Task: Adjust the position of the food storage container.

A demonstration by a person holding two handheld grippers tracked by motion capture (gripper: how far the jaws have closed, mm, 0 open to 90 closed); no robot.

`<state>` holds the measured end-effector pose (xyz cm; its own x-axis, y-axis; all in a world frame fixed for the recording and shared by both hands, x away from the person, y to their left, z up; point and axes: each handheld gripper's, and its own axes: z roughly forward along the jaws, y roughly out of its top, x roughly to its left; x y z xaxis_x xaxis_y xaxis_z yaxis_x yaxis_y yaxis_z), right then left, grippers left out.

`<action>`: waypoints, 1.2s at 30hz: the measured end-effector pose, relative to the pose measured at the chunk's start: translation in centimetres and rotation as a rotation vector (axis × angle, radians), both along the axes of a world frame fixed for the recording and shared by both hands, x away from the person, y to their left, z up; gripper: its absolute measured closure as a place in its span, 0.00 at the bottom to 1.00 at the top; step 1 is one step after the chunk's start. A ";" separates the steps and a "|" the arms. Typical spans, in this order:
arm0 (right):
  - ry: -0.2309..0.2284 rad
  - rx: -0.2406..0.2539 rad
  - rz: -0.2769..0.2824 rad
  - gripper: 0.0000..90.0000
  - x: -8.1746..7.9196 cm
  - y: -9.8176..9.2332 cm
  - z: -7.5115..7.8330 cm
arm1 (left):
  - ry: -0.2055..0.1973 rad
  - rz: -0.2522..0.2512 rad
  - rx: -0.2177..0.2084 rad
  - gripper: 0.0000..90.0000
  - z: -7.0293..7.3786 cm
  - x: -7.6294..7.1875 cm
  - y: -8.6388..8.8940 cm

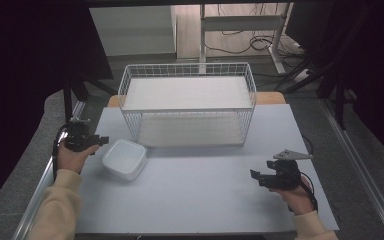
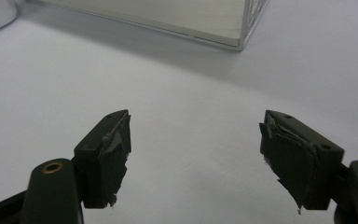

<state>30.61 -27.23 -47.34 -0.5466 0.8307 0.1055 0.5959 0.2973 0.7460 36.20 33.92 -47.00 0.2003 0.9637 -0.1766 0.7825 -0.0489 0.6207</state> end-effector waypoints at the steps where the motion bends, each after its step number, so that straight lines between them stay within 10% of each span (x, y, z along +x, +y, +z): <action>1: 0.000 0.000 0.000 0.27 0.0 0.0 0.0 | 0.000 0.000 0.000 0.71 0.0 0.0 0.0; 10: 0.008 -0.007 -0.008 0.27 0.2 -0.2 -0.2 | 0.101 -0.044 0.042 0.99 -1.9 1.1 -0.4; 36: -0.001 -0.035 -0.008 0.27 0.1 -0.1 -0.1 | 0.106 -0.162 0.032 1.00 -2.3 0.5 -3.4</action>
